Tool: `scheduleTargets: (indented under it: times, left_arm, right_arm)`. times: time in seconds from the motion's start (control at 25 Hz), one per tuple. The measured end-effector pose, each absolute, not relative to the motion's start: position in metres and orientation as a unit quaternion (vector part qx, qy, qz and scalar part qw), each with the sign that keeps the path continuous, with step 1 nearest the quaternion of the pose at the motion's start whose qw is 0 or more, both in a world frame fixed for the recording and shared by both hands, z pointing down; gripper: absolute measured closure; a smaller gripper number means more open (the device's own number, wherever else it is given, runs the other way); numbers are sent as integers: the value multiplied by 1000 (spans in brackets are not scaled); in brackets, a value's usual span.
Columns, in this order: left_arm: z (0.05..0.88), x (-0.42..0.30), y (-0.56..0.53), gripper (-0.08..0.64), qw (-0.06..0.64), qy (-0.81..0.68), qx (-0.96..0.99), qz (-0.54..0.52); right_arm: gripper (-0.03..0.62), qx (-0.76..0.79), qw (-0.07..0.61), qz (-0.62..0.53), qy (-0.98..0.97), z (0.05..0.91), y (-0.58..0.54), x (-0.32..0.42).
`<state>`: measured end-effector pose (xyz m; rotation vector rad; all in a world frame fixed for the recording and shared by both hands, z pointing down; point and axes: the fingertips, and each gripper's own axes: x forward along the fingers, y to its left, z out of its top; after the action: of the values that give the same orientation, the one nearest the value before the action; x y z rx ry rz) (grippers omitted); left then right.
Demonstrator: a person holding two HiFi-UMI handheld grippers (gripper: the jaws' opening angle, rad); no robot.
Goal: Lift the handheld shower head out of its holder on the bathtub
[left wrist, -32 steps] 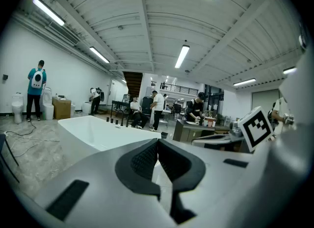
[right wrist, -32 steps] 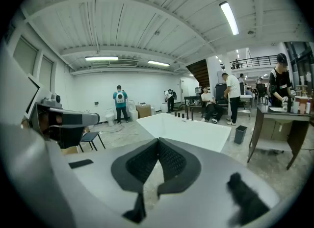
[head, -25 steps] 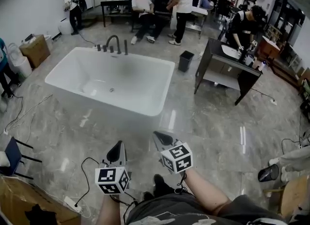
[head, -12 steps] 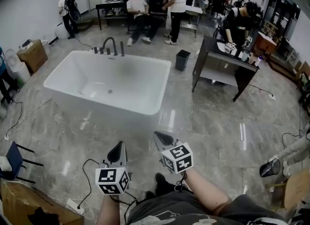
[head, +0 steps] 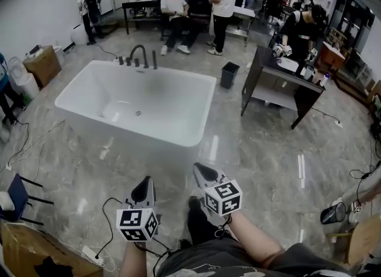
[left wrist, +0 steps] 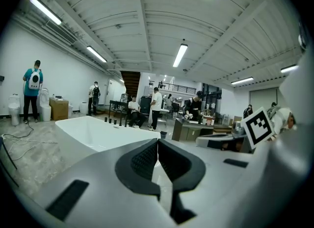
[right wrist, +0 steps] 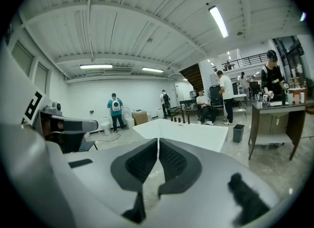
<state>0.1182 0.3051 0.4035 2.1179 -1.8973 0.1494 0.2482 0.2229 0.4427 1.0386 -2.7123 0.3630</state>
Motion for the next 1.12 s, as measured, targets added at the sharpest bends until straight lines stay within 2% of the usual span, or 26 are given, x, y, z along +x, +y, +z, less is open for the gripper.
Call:
scheduleTargets:
  times: [0.56,1.12]
  left_arm:
    - [409,56,162,545,145,-693,704,51]
    - [408,24,19,545,153,-707,688,59]
  right_arm:
    - [565,325,105,131,-931,457,58,185]
    - [565,303,114,160,-933,475,-93,150]
